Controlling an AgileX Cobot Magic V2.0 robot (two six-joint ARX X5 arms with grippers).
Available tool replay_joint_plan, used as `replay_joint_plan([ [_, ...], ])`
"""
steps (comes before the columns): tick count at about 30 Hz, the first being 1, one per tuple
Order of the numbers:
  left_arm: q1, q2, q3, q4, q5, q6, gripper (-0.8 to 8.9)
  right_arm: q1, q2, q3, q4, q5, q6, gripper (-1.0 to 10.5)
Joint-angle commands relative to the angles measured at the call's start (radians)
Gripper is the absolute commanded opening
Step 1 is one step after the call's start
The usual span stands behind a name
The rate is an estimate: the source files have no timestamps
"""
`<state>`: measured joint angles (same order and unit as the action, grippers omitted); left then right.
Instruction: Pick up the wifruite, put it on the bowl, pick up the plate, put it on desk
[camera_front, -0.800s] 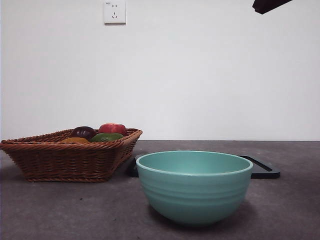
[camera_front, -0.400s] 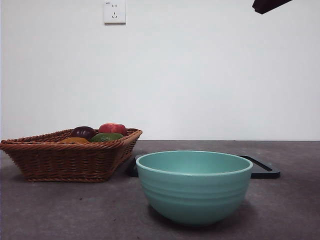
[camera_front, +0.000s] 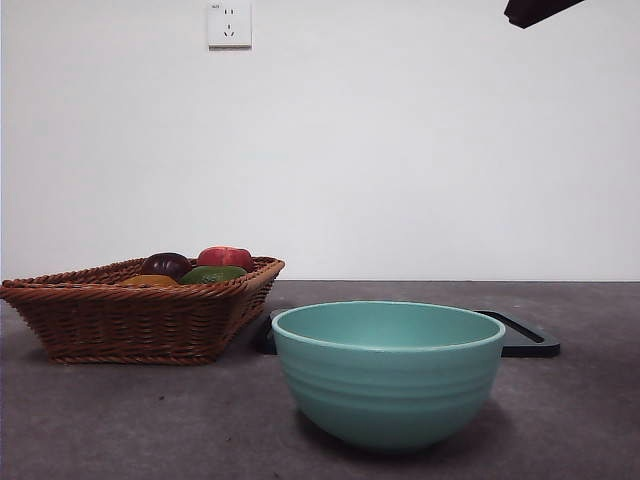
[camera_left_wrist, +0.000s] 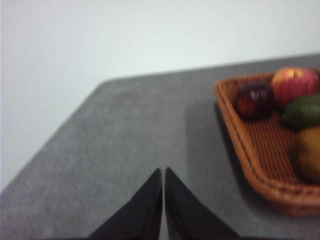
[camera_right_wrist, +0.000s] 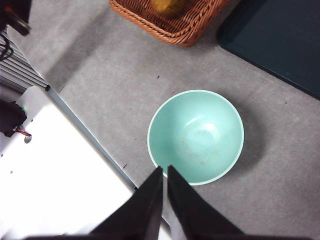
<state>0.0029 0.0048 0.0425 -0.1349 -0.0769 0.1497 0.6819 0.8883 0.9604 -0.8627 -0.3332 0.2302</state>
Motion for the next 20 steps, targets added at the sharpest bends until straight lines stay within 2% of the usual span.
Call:
replay_joint_plan([
  [1, 0.003, -0.002, -0.010, -0.008, -0.003, 0.014, 0.07, 0.010, 0.005, 0.015, 0.010, 0.000, -0.014, 0.1],
  [20, 0.003, -0.002, -0.031, -0.052, -0.003, -0.024, 0.07, 0.010, 0.005, 0.015, 0.010, 0.000, -0.014, 0.1],
])
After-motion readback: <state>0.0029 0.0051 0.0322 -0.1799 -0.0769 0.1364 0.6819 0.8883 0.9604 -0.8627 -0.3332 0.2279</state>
